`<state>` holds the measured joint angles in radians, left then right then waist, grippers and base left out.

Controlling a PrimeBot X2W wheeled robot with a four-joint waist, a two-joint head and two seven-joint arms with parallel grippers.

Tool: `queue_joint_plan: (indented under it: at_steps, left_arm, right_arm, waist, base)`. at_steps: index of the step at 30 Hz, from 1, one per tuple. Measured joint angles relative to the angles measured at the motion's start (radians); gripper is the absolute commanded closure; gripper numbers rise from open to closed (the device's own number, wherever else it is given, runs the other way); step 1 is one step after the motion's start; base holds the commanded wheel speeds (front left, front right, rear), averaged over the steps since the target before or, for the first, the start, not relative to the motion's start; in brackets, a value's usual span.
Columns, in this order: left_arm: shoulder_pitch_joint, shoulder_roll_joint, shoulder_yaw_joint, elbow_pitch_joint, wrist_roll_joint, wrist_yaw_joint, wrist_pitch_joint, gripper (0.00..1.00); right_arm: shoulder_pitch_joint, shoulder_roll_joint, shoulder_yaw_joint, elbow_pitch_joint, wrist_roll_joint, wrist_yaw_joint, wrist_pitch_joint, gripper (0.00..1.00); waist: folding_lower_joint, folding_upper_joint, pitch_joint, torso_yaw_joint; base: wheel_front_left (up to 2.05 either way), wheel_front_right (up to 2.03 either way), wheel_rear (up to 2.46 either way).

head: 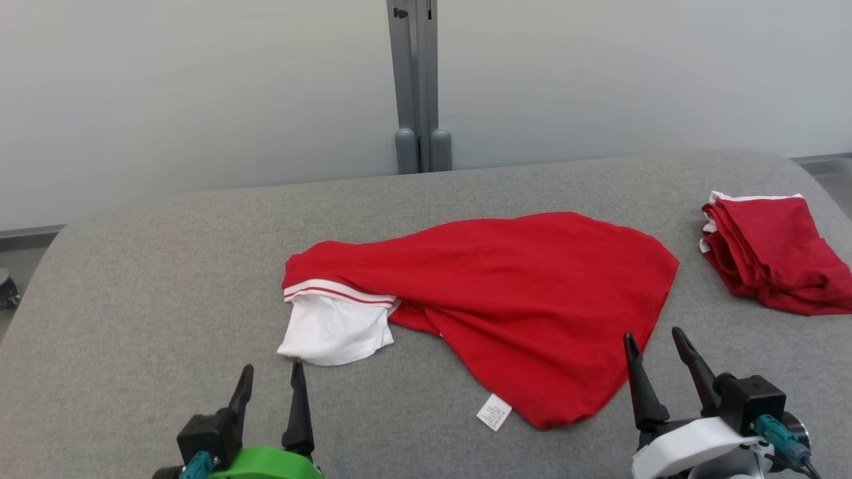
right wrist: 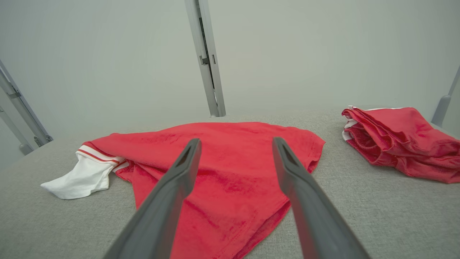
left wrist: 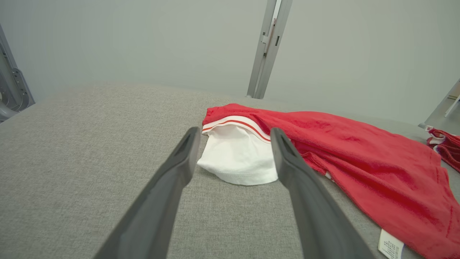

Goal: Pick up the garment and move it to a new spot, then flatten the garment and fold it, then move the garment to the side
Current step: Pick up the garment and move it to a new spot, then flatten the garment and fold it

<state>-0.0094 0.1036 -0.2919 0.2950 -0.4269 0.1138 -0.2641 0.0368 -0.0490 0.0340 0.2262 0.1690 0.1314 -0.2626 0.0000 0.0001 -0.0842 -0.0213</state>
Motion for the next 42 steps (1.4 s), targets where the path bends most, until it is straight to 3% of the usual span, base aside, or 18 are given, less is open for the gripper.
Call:
queue_joint_plan:
  at_steps: [26, 32, 42]
  left_arm:
    - [0.045, -0.048, 0.073, 0.021, 0.068, -0.053, 0.000, 0.00]
    - [0.044, -0.050, 0.070, 0.028, 0.077, -0.061, 0.000, 0.00]
    - [0.036, -0.052, 0.047, 0.041, 0.088, -0.069, 0.000, 0.00]
  right_arm:
    - [-0.002, 0.000, 0.020, 0.031, -0.004, 0.000, 0.000, 0.00]
    - [-0.048, -0.001, -0.111, 0.134, -0.046, 0.000, 0.036, 0.00]
    - [-0.252, 0.000, -0.281, 0.384, -0.195, 0.000, 0.212, 0.00]
  waist:
    - [0.0000, 0.0000, -0.002, 0.024]
    - [0.0000, 0.0000, 0.015, 0.036]
    - [0.0001, 0.0000, 0.060, 0.099]
  base:
    - [0.00, 0.00, 0.00]
    - [0.00, 0.00, 0.00]
    - [0.00, 0.00, 0.00]
